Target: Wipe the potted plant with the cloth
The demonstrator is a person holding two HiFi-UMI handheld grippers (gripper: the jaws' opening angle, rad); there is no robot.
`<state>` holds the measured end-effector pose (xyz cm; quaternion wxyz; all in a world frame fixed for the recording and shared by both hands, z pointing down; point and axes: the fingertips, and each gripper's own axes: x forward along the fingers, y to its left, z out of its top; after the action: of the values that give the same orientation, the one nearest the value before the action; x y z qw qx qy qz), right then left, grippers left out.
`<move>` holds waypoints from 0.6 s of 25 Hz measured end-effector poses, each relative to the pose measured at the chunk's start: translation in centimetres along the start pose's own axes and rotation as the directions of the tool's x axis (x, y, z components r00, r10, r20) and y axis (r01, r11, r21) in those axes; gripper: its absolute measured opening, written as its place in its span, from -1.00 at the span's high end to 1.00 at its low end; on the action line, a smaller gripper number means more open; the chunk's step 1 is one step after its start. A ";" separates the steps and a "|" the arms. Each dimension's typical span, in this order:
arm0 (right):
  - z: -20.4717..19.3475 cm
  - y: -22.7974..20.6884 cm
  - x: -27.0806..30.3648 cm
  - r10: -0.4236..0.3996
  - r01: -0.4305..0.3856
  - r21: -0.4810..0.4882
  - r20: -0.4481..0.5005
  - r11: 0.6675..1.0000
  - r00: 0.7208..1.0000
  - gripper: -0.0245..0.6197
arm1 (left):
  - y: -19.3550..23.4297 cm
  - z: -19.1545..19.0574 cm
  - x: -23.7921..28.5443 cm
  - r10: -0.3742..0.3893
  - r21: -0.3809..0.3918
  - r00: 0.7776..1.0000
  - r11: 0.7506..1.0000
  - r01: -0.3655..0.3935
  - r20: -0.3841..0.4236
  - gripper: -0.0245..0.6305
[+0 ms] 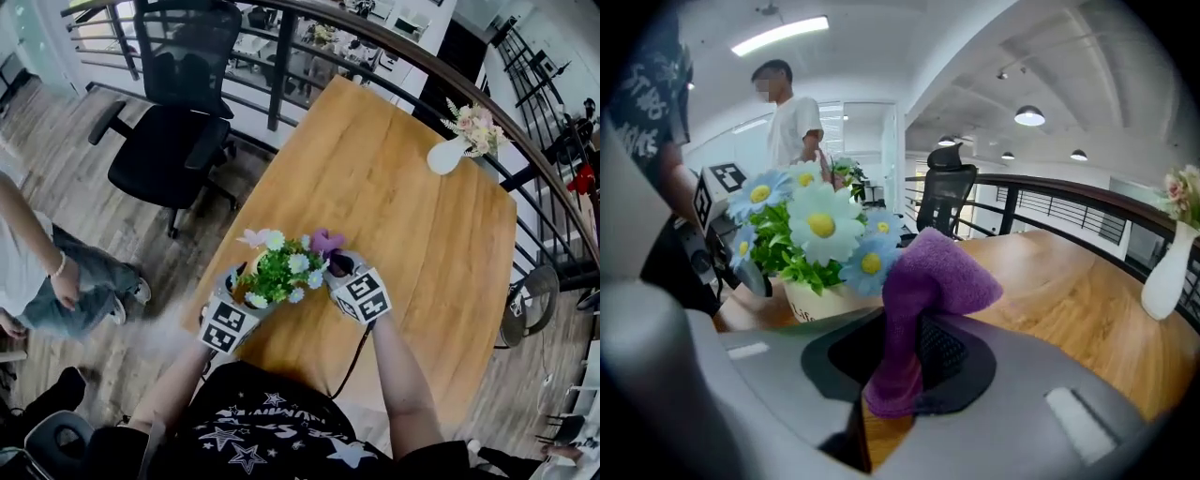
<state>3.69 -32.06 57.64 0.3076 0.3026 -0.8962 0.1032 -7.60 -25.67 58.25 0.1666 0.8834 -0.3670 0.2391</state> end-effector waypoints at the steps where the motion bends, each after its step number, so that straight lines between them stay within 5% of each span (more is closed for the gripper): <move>1: -0.1 0.2 0.3 0.014 -0.014 -0.023 -0.011 1.000 1.000 0.67 | 0.0 -0.1 0.2 -0.011 0.007 1.000 1.000 0.011 -0.004 -0.50; 10: 0.0 2.4 1.7 0.142 -0.177 -0.278 -0.144 0.944 0.979 0.67 | 0.3 -0.2 0.7 -0.084 0.046 0.996 0.995 0.084 -0.016 -0.24; 15: -0.9 3.3 1.9 0.190 -0.239 -0.286 -0.187 0.928 0.964 0.68 | 0.3 -0.3 0.7 -0.086 0.053 0.996 0.995 0.087 -0.022 -0.23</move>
<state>0.94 -30.02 59.58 0.4069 0.1420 -0.9022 0.0194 -7.49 -26.12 58.91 0.1565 0.9002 -0.3202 0.2503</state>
